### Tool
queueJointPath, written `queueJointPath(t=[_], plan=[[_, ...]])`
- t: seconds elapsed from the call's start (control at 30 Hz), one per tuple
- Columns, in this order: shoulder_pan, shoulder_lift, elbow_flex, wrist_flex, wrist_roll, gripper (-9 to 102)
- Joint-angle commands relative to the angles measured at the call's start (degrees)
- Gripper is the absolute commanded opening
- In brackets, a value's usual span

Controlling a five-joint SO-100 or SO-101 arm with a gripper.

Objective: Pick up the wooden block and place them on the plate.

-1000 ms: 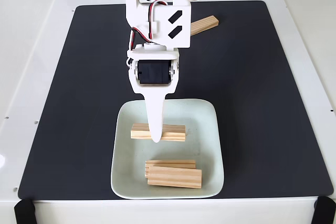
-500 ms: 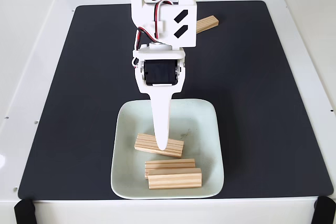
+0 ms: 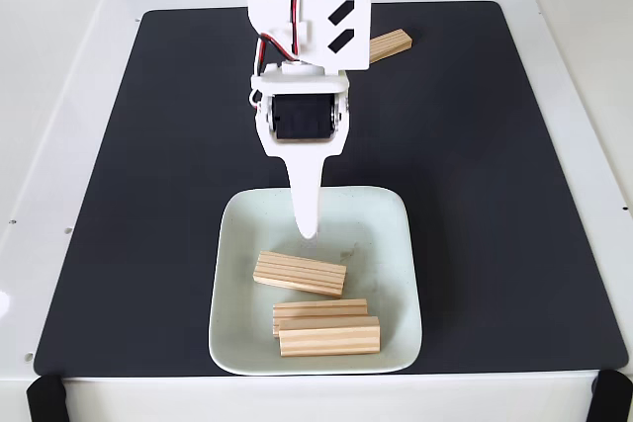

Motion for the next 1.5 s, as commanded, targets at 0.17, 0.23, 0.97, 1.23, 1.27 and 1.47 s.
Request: queueJointPath(t=[0.17, 0.23, 0.97, 1.23, 1.27, 1.47], plan=[[-2.99, 24.7, 19.16, 0.18, -0.53, 0], [-3.52, 30.41, 24.52, 0.18, -0.62, 0], [-23.03, 73.04, 93.96, -7.47, -9.49, 0], [-25.84, 81.21, 96.24, -3.96, -7.03, 0], [-25.93, 82.18, 95.71, -1.67, -7.03, 0], [-27.33, 87.63, 91.14, 11.25, -6.33, 0]])
